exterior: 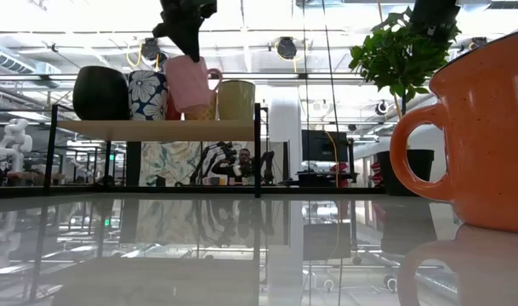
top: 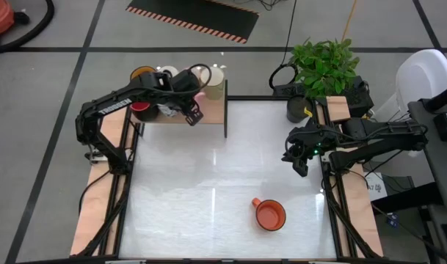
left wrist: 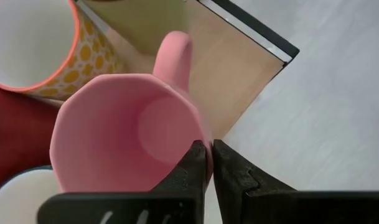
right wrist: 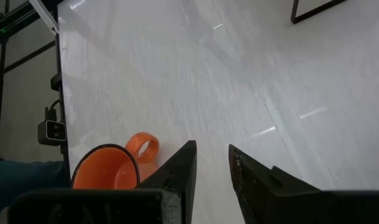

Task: Place coffee mugs
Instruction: Put the pink mug on the shelf

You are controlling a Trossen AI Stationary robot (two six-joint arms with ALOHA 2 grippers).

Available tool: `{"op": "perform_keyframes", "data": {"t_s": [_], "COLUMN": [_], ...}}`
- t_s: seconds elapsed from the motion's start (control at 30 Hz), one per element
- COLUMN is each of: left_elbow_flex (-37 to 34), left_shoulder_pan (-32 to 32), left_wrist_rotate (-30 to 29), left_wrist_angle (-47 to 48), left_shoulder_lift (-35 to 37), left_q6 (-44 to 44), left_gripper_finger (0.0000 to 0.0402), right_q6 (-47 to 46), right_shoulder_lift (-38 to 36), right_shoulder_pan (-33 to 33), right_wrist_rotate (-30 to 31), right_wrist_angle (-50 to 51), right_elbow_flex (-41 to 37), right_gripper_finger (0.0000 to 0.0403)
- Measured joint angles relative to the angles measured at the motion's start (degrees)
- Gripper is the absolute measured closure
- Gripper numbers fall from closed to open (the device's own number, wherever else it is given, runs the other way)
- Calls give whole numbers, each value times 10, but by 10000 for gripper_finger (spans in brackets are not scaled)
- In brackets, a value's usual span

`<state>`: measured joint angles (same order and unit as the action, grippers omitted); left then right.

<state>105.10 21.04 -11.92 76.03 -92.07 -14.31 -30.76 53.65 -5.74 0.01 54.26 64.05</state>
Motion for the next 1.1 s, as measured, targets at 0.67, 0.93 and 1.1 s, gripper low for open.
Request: {"op": "perform_keyframes", "data": {"t_s": [0.67,0.93,1.1], "left_elbow_flex": [0,0,31], "left_shoulder_pan": [-10,-14,-37], "left_wrist_rotate": [-2,24,74], "left_wrist_angle": [-45,-41,23], "left_shoulder_lift": [-32,-26,-14], "left_q6": [6,5,136], "left_gripper_finger": [305,245,243], "right_q6": [-11,-8,-7], "right_shoulder_lift": [0,0,0], "right_shoulder_pan": [0,0,0], "right_wrist_rotate": [0,0,0], "right_wrist_angle": [0,0,4], "right_elbow_flex": [0,0,0], "right_gripper_finger": [326,326,326]}}
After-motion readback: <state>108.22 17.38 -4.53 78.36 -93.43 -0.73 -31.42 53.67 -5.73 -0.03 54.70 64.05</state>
